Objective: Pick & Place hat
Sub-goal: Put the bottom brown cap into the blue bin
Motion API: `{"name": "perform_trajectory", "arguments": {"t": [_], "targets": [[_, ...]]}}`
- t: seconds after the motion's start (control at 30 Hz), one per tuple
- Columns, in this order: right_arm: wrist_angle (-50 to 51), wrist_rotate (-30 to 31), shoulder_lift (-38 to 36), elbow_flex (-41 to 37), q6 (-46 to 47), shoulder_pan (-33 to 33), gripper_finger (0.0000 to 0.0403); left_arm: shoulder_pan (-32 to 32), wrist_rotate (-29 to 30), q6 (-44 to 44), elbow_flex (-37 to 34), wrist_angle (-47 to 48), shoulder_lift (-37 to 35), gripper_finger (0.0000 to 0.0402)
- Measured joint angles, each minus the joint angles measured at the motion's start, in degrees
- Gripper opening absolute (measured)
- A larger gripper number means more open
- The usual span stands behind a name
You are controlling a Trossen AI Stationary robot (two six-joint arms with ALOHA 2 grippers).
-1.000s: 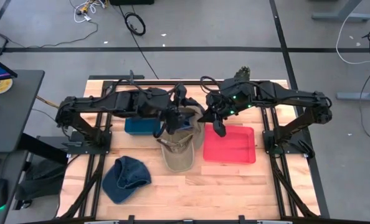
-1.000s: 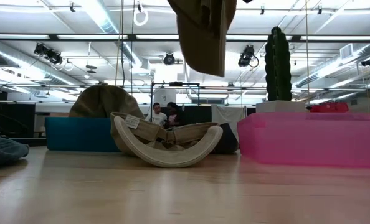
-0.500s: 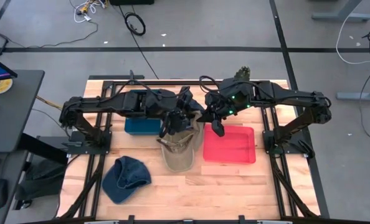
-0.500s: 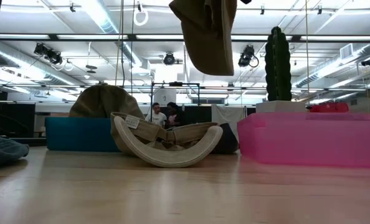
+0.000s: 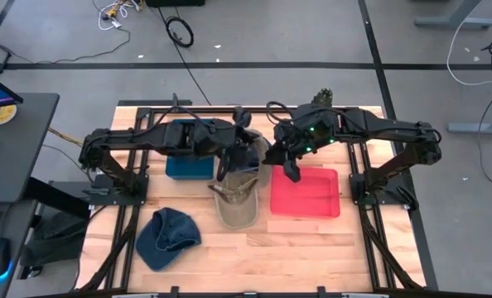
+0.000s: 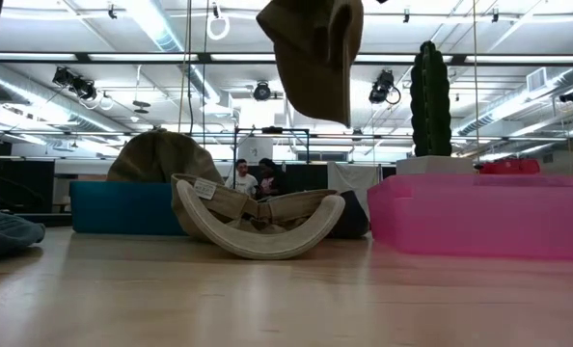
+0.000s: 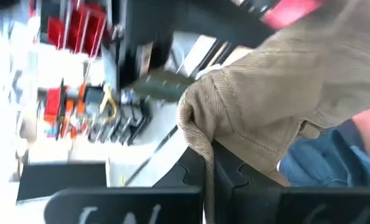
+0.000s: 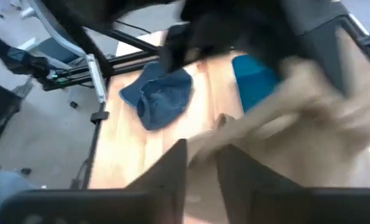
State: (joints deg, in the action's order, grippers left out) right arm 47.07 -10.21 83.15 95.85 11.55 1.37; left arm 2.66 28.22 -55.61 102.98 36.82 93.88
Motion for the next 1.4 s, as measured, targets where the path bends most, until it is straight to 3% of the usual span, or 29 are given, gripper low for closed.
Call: {"name": "perform_trajectory", "arguments": {"t": [0.23, 0.47, 0.77, 0.9, 1.1, 1.4], "targets": [[-0.4, 0.1, -2.6, 0.0, 2.2, 0.1, 0.0196, -0.1, 12.1, 8.4, 0.0, 0.6, -0.7, 0.0003], [-0.4, 0.2, -4.4, 0.0, 4.7, 0.0, 0.0238, -2.5, 23.2, 21.1, 0.0, 9.3, -3.9, 0.0003], [-0.4, 0.3, -4.7, 0.0, 5.5, 0.0, 0.0225, -9.1, 22.0, 47.7, 0.1, 35.9, -9.1, 0.0002], [-0.9, 0.3, -4.7, 0.0, 5.4, 0.0, 0.0218, -12.6, 20.8, 55.1, 0.0, 42.2, -9.9, 0.0002], [-1.5, 0.3, -4.7, 0.0, 4.6, 0.0, 0.0215, -17.2, 19.8, 57.6, 0.0, 42.3, -10.5, 0.0002], [-2.1, 0.3, -4.7, 0.0, 4.5, 0.0, 0.0215, -21.6, 12.0, 55.8, -0.7, 39.9, -11.3, 0.0002]]}}
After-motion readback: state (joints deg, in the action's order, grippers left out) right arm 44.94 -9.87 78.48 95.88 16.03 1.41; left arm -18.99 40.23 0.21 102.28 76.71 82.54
